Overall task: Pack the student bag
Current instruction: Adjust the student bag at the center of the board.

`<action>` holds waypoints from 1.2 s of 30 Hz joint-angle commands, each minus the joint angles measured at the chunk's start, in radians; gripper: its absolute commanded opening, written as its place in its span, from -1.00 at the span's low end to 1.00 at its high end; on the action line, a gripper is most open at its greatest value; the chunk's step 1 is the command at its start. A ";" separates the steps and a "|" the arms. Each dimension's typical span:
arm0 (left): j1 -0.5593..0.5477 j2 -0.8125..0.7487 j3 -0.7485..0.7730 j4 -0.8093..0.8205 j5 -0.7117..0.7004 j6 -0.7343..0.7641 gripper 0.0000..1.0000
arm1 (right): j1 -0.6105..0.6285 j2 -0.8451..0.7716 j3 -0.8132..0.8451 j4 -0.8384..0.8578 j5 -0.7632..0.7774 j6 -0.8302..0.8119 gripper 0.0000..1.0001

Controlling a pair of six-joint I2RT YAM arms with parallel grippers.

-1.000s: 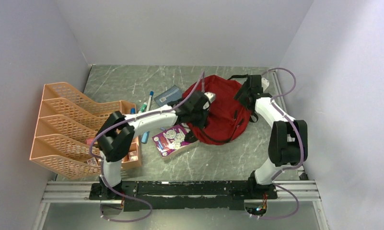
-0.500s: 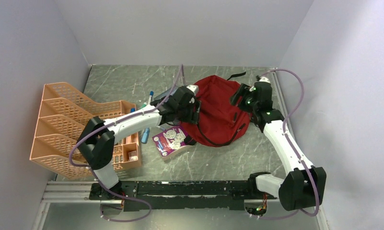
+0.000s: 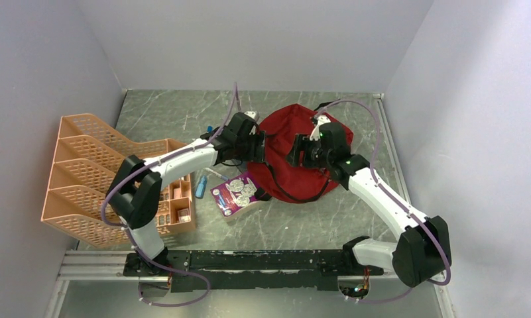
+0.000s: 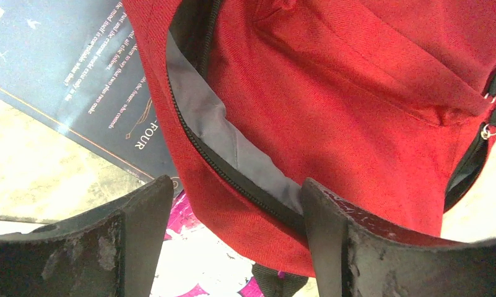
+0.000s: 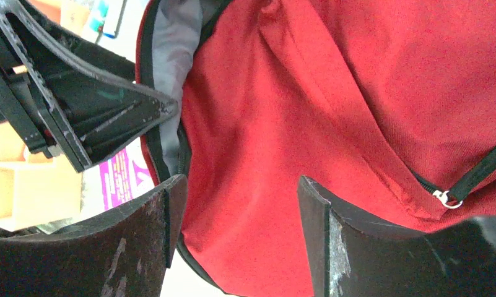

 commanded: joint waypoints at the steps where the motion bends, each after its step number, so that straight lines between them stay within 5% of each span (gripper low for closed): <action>1: -0.002 0.020 0.016 0.044 0.025 -0.003 0.54 | 0.009 -0.009 -0.032 0.014 -0.046 -0.030 0.39; 4: -0.001 0.015 -0.015 0.034 0.015 -0.007 0.31 | 0.009 -0.007 -0.041 0.010 -0.063 -0.053 0.38; 8: -0.002 -0.038 -0.143 0.074 0.005 -0.026 -0.32 | 0.030 0.011 -0.023 -0.008 -0.067 -0.104 0.33; 13: -0.001 -0.057 -0.250 0.142 0.028 -0.046 -0.88 | 0.117 0.062 0.024 -0.030 -0.044 -0.123 0.29; 21: -0.002 -0.083 -0.345 0.234 0.039 -0.070 -0.90 | 0.282 0.164 0.053 -0.009 0.055 -0.125 0.25; 33: -0.001 -0.082 -0.357 0.249 0.045 -0.075 -0.90 | 0.355 0.269 0.079 -0.044 0.179 -0.228 0.24; 36: -0.002 -0.081 -0.354 0.248 0.047 -0.071 -0.90 | 0.359 0.284 0.082 -0.054 0.221 -0.227 0.03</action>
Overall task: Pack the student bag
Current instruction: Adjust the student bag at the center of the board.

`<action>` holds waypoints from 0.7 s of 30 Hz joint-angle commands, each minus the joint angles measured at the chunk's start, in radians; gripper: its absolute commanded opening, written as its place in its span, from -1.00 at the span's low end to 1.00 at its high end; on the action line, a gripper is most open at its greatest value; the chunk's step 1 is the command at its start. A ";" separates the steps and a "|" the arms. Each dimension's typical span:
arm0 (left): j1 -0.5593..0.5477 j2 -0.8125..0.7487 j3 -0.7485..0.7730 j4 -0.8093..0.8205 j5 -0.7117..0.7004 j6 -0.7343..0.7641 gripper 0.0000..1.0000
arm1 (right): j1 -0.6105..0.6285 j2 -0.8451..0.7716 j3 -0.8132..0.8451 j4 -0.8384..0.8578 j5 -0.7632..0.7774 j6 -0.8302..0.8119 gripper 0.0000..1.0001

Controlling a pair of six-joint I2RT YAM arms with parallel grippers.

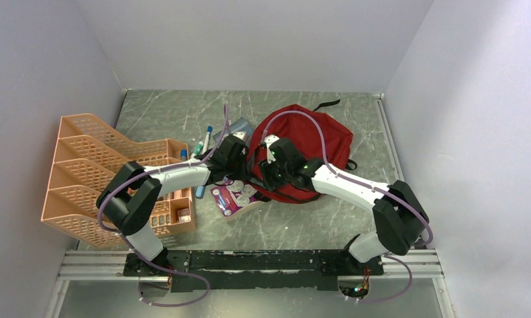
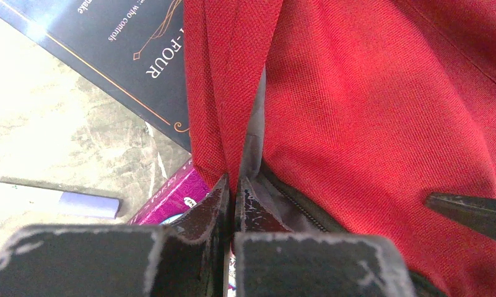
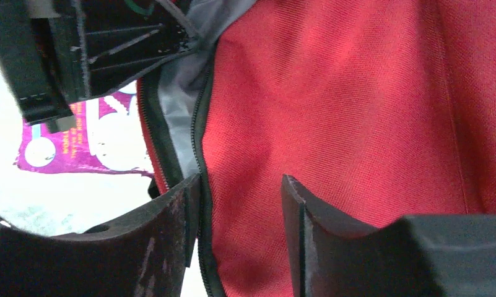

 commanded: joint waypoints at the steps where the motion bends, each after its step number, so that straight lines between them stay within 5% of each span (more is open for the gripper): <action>1: -0.001 -0.015 -0.010 -0.002 0.034 0.000 -0.90 | 0.010 0.026 0.031 -0.023 0.086 -0.026 -0.07; 11: 0.000 -0.030 -0.010 -0.016 0.021 0.004 -0.90 | 0.011 -0.022 0.048 -0.003 0.165 0.007 -0.97; 21: -0.001 -0.062 0.027 -0.055 0.038 0.015 -0.90 | -0.074 -0.039 0.201 -0.015 0.457 -0.002 -1.00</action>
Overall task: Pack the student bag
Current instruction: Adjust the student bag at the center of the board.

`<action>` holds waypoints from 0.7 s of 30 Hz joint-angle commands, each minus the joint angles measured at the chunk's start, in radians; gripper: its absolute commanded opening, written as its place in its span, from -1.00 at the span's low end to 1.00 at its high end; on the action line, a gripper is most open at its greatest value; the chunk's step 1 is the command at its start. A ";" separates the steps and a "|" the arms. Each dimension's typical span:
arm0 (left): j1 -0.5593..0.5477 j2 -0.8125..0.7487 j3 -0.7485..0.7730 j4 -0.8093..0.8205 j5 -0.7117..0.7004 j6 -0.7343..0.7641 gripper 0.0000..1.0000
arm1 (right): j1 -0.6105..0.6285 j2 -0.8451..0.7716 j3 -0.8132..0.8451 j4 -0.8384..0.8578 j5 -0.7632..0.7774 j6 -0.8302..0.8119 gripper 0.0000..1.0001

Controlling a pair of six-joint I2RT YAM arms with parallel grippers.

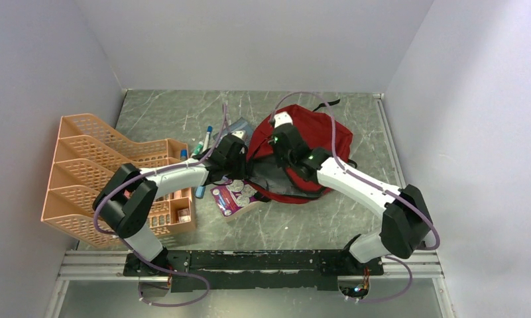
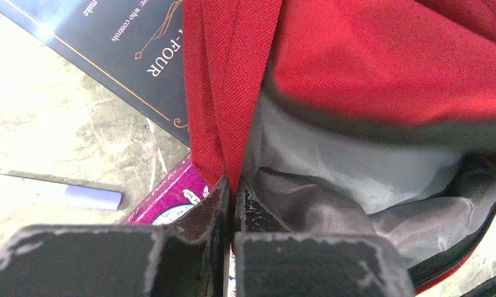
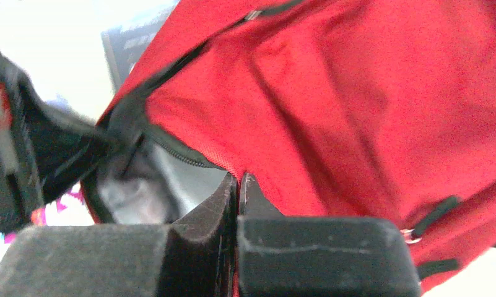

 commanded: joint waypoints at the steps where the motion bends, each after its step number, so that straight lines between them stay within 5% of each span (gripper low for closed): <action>1: -0.002 -0.039 0.030 -0.046 0.039 0.017 -0.90 | -0.092 -0.003 0.107 0.012 0.135 -0.012 -1.00; 21: 0.000 -0.061 0.095 -0.124 0.055 0.080 -0.90 | -0.595 0.411 0.399 0.017 -0.146 -0.014 -1.00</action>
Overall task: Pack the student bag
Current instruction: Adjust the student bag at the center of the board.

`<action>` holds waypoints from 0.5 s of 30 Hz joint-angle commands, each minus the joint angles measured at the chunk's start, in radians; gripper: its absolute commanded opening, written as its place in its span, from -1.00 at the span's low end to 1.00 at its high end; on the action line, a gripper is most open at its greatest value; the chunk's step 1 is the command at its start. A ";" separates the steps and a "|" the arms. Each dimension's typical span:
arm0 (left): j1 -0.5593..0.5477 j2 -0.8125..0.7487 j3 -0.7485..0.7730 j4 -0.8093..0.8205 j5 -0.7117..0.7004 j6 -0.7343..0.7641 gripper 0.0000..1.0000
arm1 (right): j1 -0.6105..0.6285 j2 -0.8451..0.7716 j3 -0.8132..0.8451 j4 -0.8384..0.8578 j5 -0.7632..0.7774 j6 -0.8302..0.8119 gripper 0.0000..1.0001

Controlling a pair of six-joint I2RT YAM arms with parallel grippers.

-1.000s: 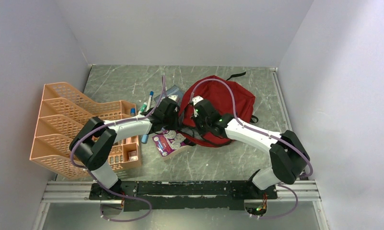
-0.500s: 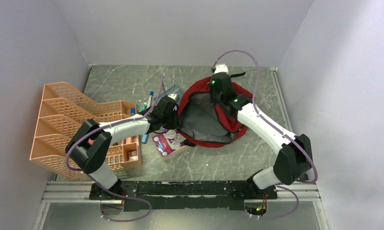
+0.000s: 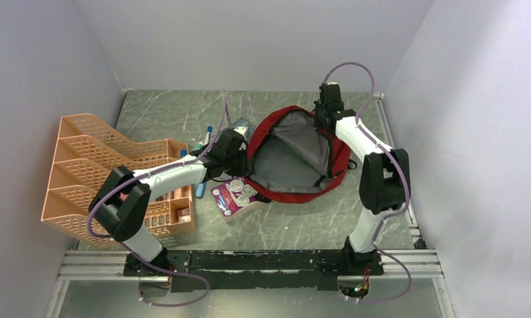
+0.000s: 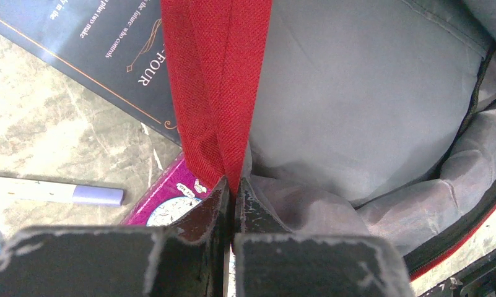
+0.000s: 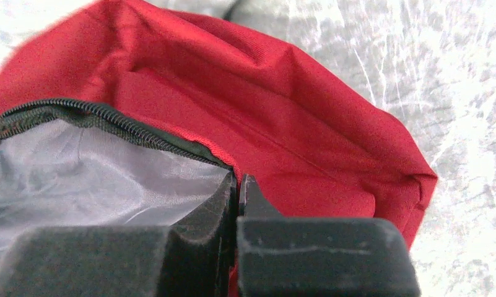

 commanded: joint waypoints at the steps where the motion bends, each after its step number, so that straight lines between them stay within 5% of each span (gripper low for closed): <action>1: 0.000 -0.021 0.042 -0.036 0.037 0.025 -0.90 | -0.089 0.104 0.071 -0.008 -0.074 0.004 -1.00; 7: -0.001 -0.020 0.047 -0.039 0.047 0.027 -0.90 | -0.131 0.237 0.129 -0.048 -0.070 0.011 -0.97; 15: -0.001 -0.022 0.062 -0.045 0.061 0.026 -0.90 | -0.130 0.190 0.099 -0.038 0.033 0.000 -0.13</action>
